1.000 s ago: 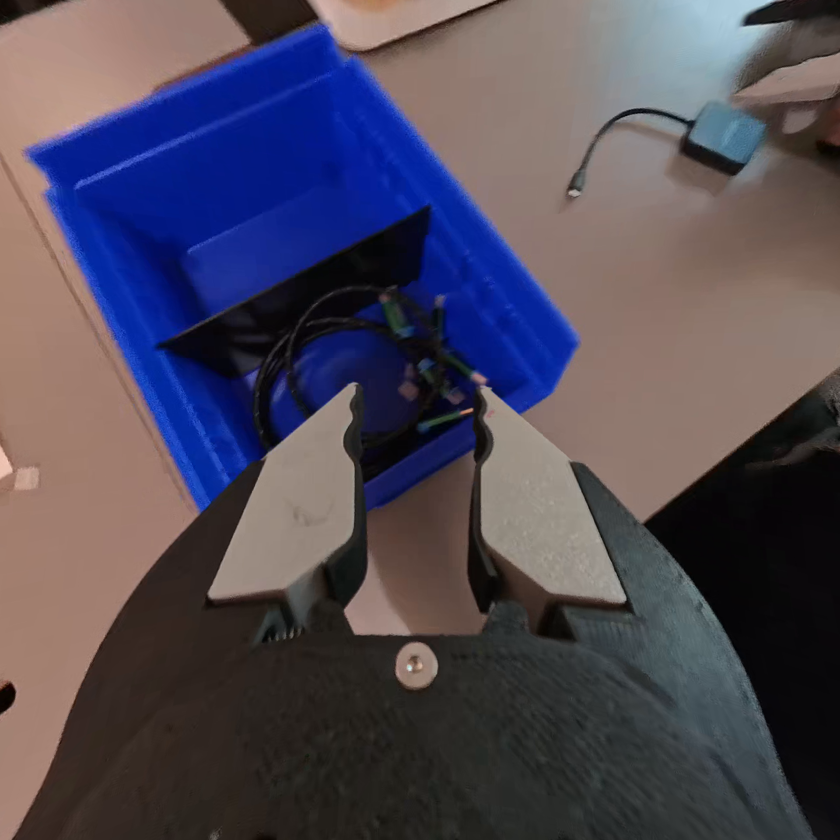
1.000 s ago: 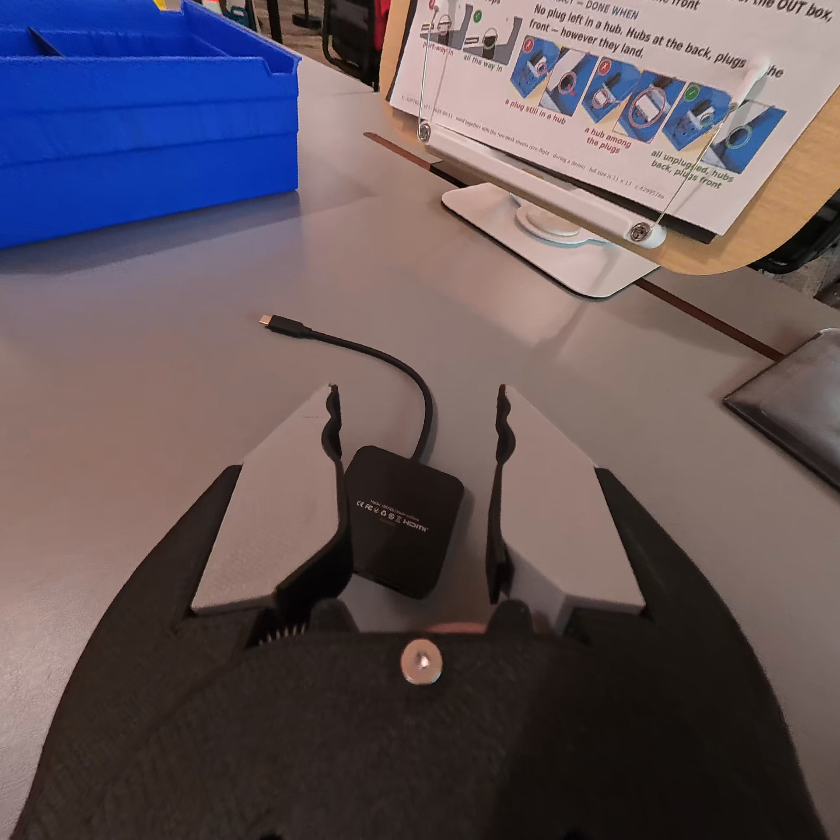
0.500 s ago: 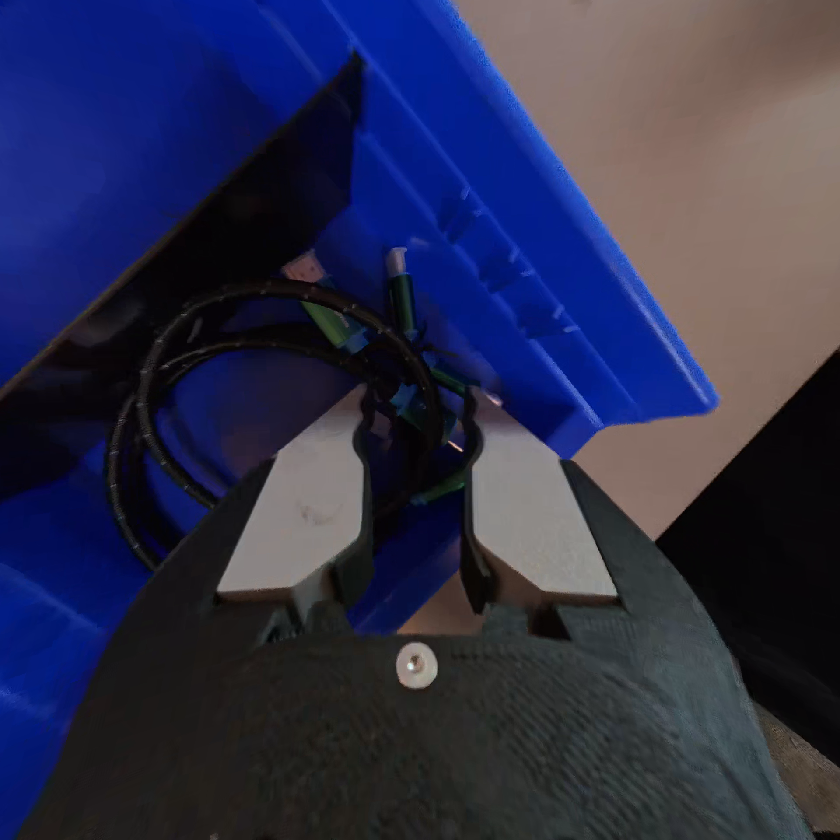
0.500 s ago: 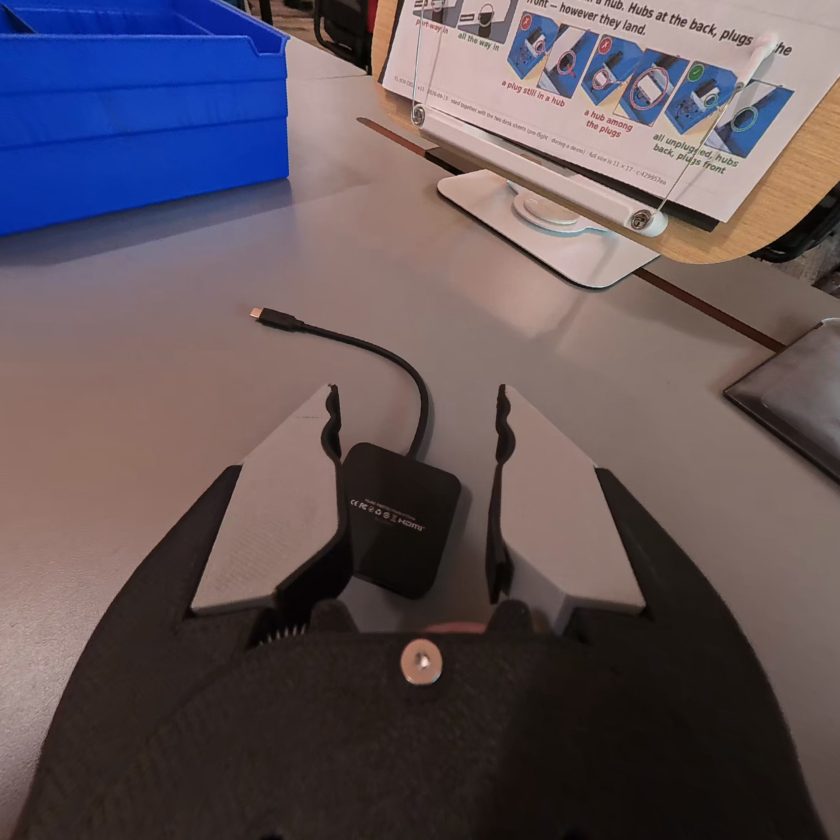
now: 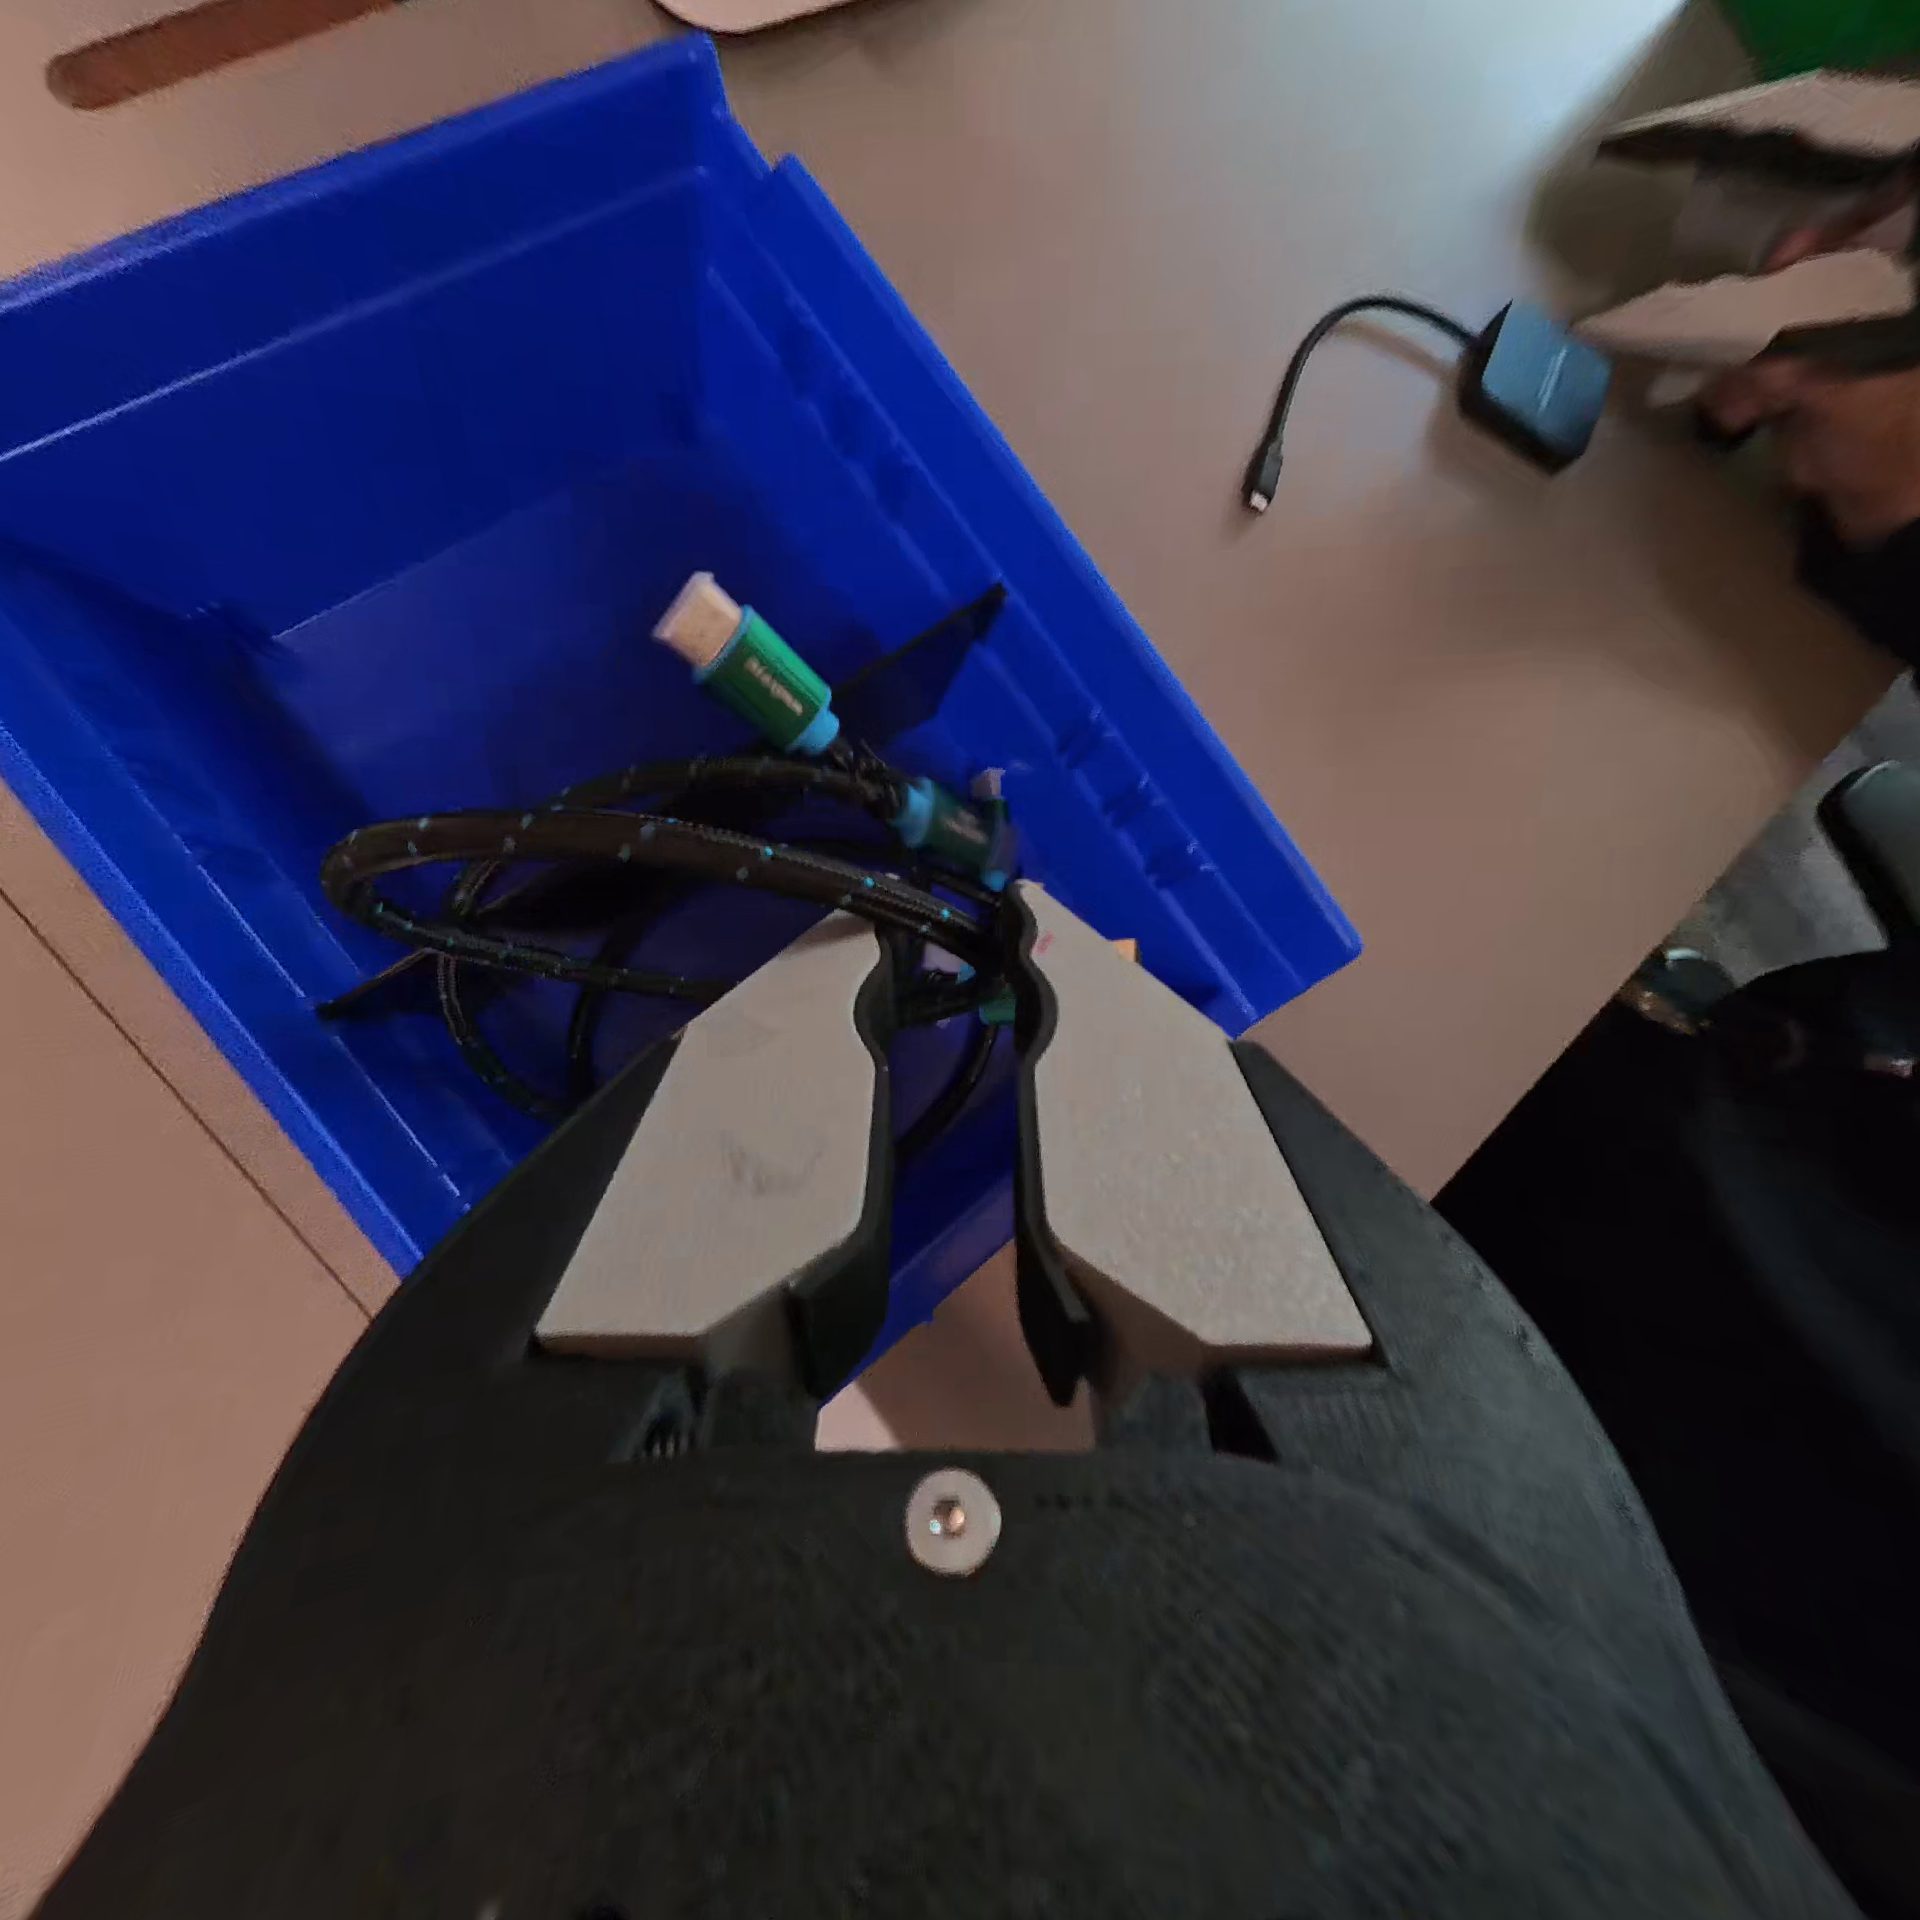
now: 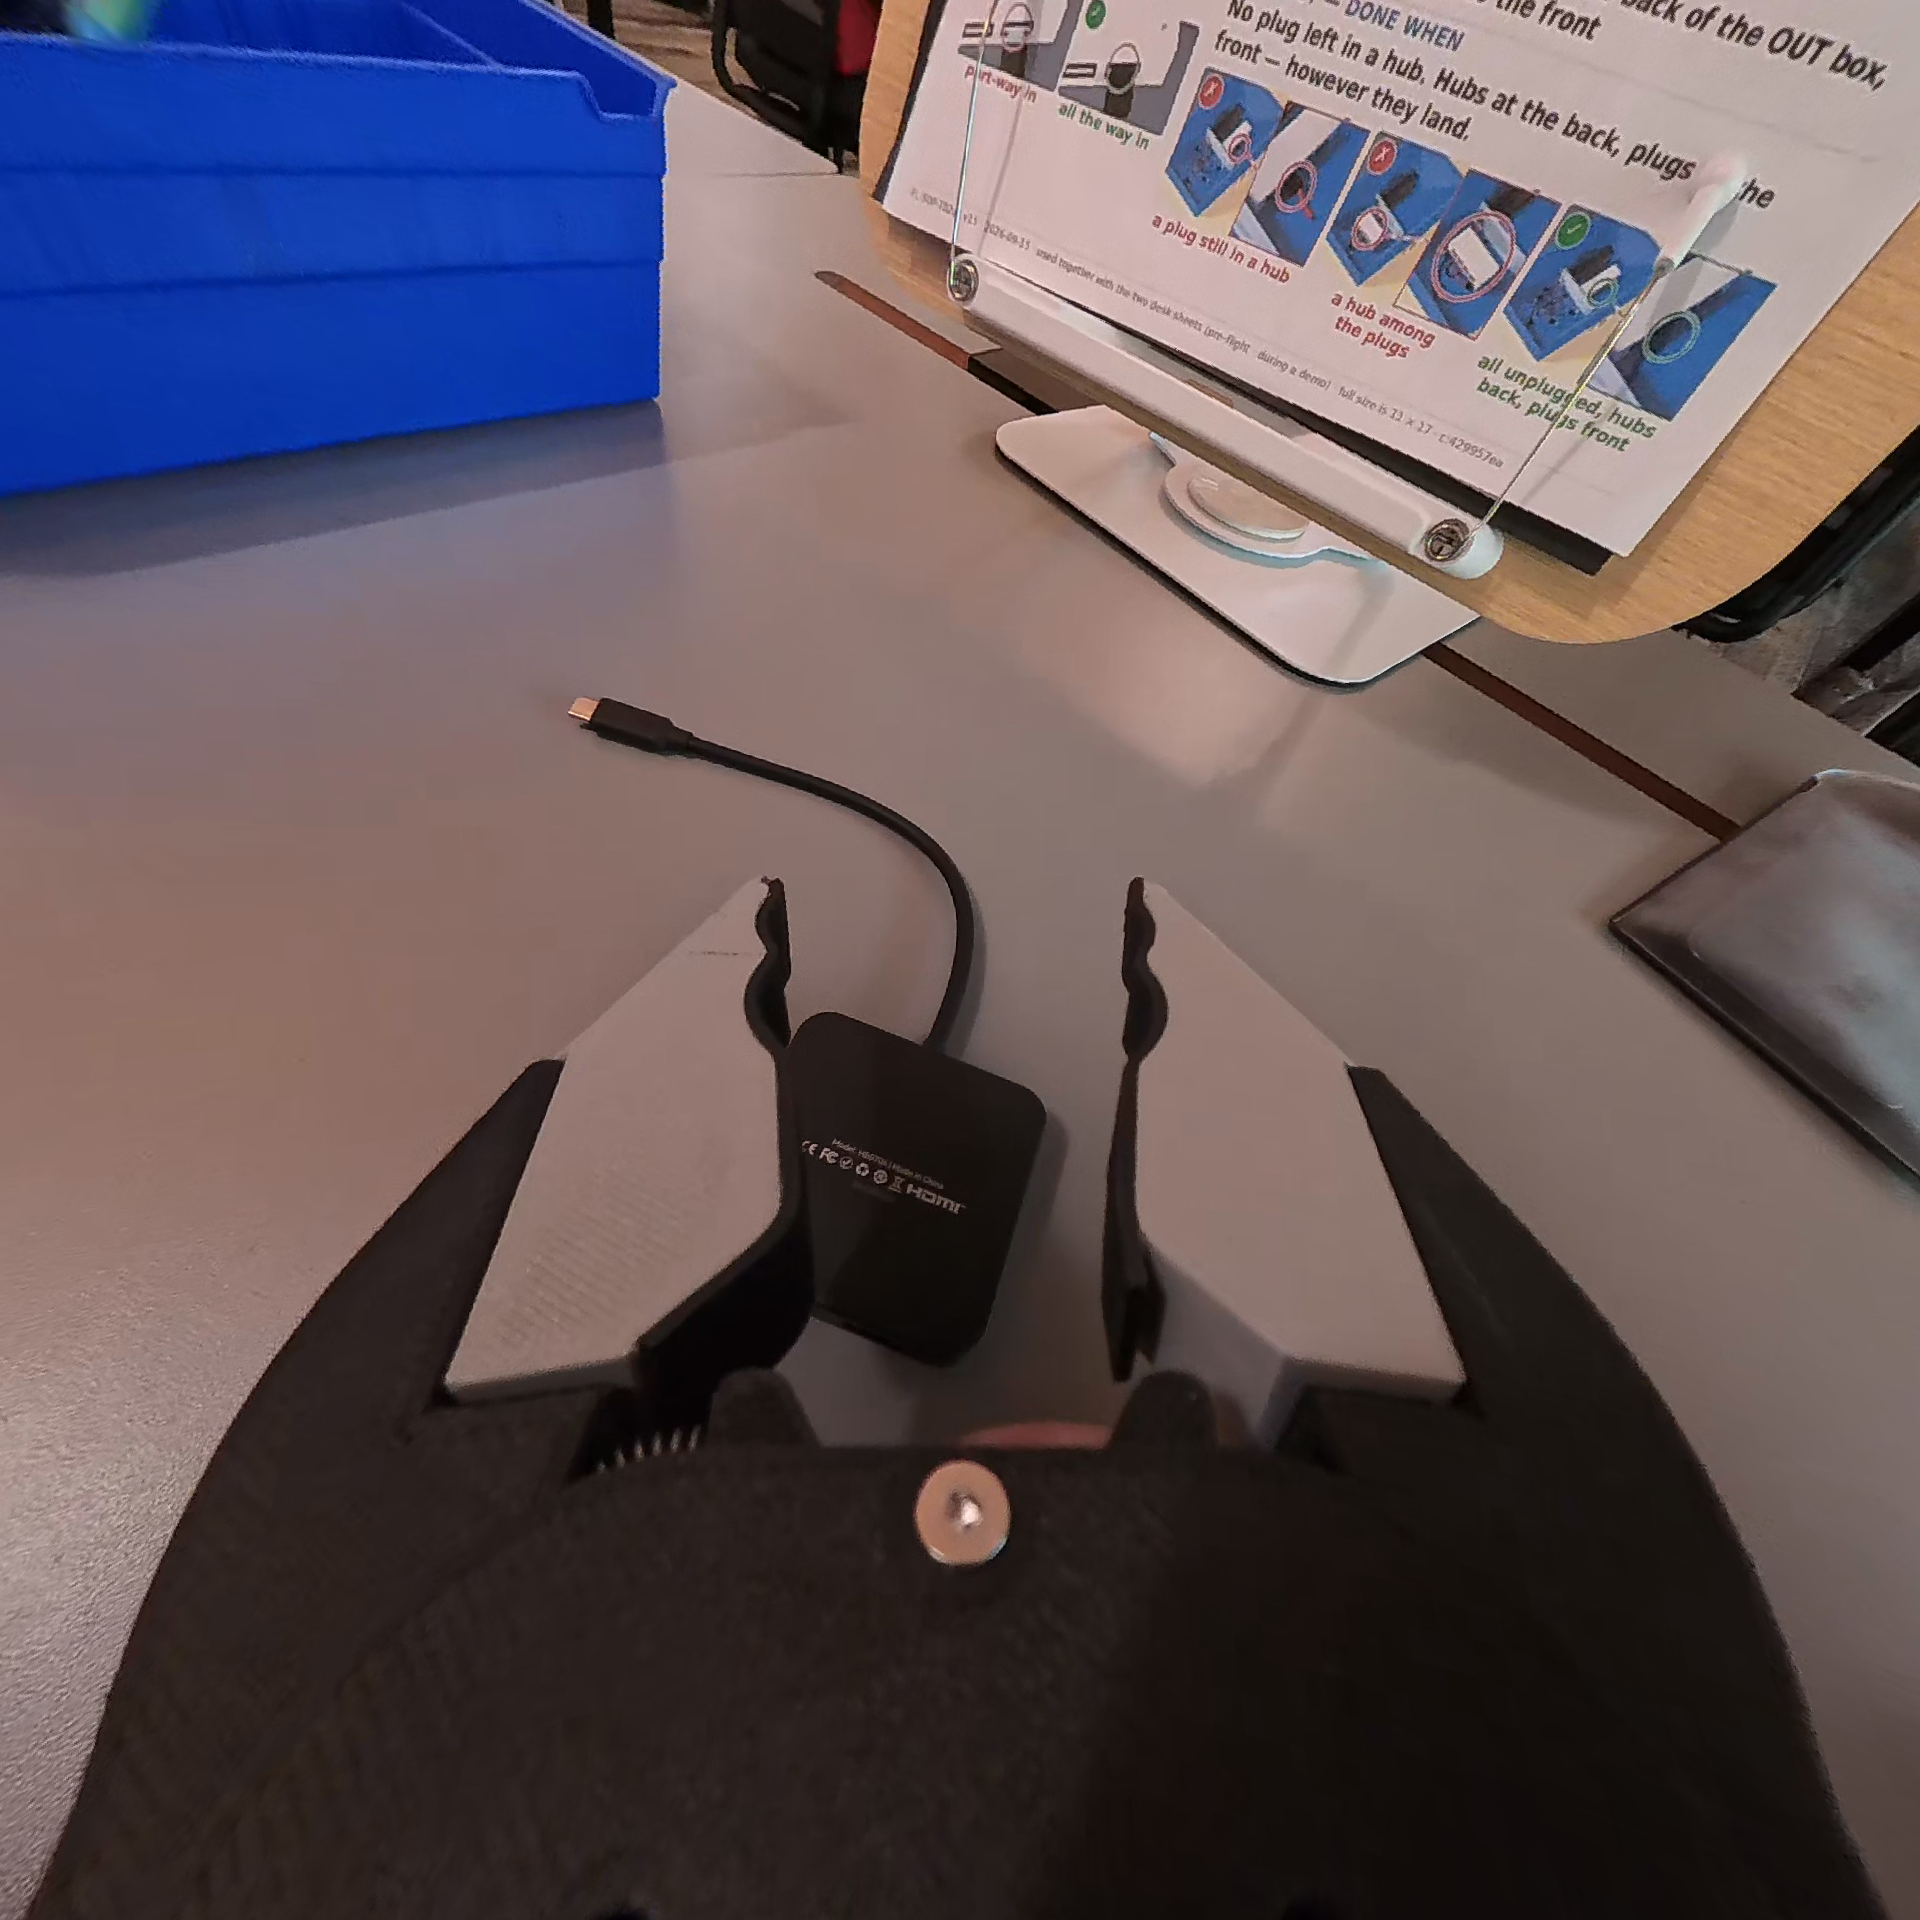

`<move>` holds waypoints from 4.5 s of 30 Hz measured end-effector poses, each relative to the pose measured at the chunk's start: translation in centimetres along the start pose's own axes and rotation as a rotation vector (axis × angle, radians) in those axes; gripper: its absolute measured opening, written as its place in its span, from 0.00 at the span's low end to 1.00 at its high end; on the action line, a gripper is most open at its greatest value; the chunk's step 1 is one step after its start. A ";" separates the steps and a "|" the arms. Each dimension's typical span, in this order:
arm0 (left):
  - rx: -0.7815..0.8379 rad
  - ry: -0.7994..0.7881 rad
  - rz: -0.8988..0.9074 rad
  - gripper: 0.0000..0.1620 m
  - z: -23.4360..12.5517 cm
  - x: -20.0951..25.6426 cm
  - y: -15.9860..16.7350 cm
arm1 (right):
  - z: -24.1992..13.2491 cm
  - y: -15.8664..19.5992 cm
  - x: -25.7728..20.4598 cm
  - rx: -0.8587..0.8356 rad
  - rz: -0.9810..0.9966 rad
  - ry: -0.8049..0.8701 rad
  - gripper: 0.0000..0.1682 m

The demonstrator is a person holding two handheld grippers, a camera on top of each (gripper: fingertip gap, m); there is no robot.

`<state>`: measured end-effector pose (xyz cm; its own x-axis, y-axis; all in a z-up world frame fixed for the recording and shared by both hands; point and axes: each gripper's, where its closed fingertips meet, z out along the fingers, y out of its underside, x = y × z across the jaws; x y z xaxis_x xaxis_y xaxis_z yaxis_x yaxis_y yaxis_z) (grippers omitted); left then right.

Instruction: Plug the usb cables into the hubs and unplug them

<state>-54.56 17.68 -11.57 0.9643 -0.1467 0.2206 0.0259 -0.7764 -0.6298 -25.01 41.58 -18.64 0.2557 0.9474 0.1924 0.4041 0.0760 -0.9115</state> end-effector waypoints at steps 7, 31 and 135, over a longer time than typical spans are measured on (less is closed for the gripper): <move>0.166 -0.092 0.006 0.05 -1.8 -0.7 -2.7 | -0.3 -0.2 0.3 0.012 -0.008 0.019 0.36; 0.403 0.385 0.725 0.03 -9.3 12.4 -2.7 | -0.6 -0.8 -0.8 0.017 -0.083 0.009 0.36; 0.423 -0.352 1.109 0.18 25.3 19.6 -12.3 | -1.7 3.4 -0.2 -0.389 0.549 -0.487 0.39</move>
<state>-29.30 39.83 -18.31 0.5362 -0.3750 -0.7562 -0.8296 -0.0692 -0.5540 -22.17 41.07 -21.18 0.1326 0.8536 -0.5038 0.6299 -0.4650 -0.6221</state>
